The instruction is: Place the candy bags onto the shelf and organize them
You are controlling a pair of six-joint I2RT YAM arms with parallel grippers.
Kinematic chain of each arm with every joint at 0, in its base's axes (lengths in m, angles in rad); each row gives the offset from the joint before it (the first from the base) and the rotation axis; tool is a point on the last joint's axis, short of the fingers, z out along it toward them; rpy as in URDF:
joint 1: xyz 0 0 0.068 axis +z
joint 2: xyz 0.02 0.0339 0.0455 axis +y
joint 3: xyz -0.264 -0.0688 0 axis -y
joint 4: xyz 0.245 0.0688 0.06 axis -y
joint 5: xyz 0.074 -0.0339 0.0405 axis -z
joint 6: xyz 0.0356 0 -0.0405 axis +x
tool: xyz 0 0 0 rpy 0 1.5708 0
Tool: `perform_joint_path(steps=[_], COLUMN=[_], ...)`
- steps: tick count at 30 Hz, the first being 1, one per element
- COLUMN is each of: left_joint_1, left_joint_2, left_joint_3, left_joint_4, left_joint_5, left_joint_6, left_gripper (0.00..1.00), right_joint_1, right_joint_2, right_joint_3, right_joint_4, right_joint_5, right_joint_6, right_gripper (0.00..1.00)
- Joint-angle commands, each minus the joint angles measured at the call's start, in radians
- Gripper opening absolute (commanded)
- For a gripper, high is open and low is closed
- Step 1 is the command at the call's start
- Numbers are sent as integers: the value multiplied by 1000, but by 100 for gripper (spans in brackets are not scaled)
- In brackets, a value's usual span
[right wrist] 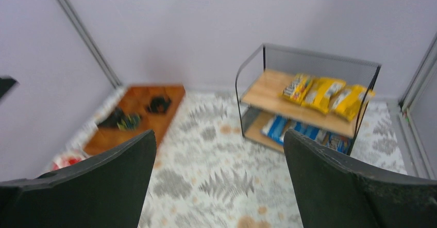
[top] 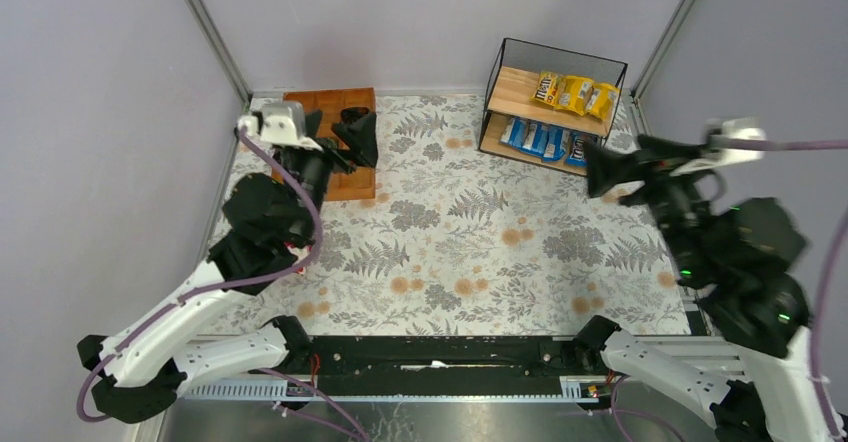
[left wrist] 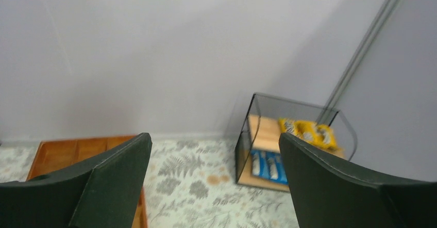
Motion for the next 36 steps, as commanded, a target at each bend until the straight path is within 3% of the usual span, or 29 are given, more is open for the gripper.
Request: perform_joint_path(steps=[1, 5, 9, 36], left_joint_1=[6, 6, 6, 6], left_joint_2=[54, 118, 114, 19], left_joint_3=[268, 512, 623, 603], left_joint_4=[-150, -315, -339, -253], left_joint_5=[113, 184, 199, 125], left_joint_6=[5, -15, -50, -32], left_gripper=[99, 99, 99, 99], right_joint_1=[-3, -2, -3, -3], right_joint_2=[44, 39, -7, -36], right_joint_3=[231, 332, 314, 277], right_joint_4=[-158, -167, -123, -87], right_joint_5=[76, 51, -20, -17], right_joint_6=[8, -2, 6, 30], right_gripper=[100, 100, 100, 100])
